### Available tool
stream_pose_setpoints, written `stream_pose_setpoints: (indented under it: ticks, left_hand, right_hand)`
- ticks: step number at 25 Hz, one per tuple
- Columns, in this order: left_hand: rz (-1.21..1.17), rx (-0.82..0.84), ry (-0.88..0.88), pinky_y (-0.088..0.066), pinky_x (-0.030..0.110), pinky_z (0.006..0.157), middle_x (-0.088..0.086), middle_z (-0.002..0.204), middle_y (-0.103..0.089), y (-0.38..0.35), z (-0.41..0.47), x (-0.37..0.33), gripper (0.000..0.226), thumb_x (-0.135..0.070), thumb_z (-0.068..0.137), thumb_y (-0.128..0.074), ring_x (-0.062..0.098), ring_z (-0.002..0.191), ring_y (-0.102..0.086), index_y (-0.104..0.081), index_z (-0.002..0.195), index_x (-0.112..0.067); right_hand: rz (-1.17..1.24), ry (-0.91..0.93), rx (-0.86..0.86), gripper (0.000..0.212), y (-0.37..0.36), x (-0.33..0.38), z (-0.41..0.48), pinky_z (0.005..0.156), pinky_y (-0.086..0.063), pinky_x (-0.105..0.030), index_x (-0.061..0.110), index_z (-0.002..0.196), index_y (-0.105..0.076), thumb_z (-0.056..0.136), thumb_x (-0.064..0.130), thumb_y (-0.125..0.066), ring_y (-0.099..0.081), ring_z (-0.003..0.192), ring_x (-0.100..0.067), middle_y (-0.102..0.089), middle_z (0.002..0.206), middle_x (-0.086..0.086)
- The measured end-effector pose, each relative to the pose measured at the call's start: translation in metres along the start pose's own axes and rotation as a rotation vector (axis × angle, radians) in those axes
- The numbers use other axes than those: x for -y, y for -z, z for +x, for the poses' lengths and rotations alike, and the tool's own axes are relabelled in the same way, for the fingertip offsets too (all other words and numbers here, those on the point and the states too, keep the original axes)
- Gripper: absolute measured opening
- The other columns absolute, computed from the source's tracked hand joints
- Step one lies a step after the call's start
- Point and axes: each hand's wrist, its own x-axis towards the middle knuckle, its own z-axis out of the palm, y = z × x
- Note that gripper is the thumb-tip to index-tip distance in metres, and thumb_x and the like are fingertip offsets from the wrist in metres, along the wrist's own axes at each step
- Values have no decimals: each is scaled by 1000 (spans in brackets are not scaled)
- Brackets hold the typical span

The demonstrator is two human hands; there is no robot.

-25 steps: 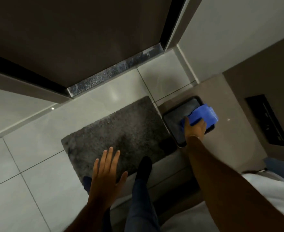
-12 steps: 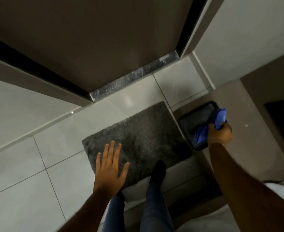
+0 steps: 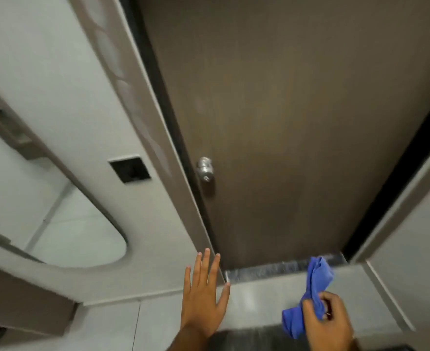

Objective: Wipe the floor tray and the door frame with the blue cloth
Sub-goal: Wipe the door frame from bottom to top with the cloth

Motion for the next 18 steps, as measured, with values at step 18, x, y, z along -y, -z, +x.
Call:
stream_pose_setpoints:
  ticks: [18]
  left_hand:
    - [46,-892,-51,-5,49,136,8,184,-10,430,287,162,71,-42,110,-32,27,169,-8,-14,175,-18]
  right_hand:
    - [456,1014,31,19,-189,516,-47,68,-51,-18,24,91,-57,80,28,-72,-56,69,-10,-67,82,3]
